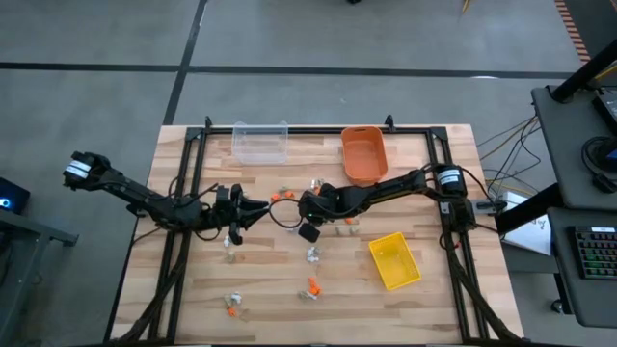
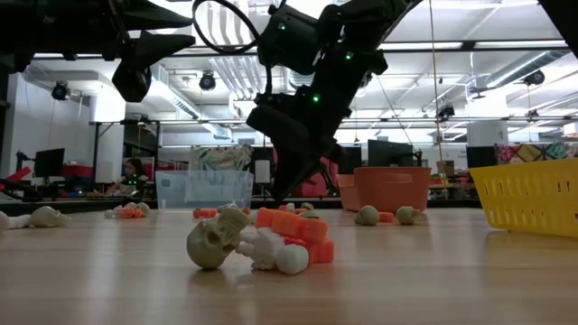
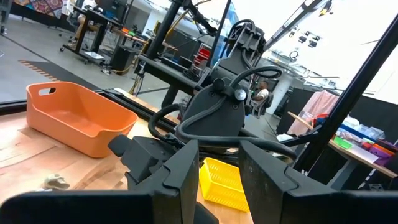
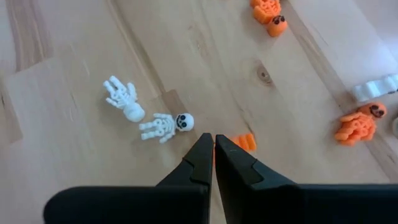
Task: Sort Halloween decoration
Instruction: Put the orange skeleton toy into the orange bin
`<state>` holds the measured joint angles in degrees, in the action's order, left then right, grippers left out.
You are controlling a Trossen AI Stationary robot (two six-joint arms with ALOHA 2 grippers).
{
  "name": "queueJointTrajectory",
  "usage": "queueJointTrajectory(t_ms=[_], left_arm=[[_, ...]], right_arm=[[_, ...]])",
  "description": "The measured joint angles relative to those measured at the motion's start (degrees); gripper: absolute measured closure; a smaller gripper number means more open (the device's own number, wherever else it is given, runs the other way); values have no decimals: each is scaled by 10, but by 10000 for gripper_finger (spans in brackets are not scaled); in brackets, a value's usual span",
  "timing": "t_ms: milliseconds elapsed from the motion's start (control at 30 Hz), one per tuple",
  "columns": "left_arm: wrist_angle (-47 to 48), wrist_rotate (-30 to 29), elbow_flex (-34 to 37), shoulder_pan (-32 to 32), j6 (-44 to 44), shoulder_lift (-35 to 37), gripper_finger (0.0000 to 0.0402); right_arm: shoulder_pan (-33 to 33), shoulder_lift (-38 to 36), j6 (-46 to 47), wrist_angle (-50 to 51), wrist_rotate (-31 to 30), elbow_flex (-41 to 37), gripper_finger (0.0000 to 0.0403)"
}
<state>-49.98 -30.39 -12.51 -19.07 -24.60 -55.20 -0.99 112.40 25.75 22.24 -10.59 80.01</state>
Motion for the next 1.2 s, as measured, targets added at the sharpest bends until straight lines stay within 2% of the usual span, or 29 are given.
queueJointTrajectory(t_ms=[267, 433, 600, 700, 900, 1200], left_arm=[[0, 0, 0, 0, 0, 0, 308], [0, -1, 0, 0, 0, 0, 308], [1, -1, 0, 0, 0, 0, 308], [5, -1, 0, 0, 0, 0, 308], [7, -1, 0, 0, 0, 0, 308], [10, -1, 0, 0, 1, 0, 308]], right_arm=[[0, 0, 83, 2, -9, 0, 375], [2, 0, 127, 6, -16, 0, 325], [6, 0, 174, 48, -65, 0, 268], [8, 2, 177, 44, -71, -1, 246], [7, 12, 177, 7, -70, -2, 245], [7, 29, 197, 4, -61, -4, 255]])
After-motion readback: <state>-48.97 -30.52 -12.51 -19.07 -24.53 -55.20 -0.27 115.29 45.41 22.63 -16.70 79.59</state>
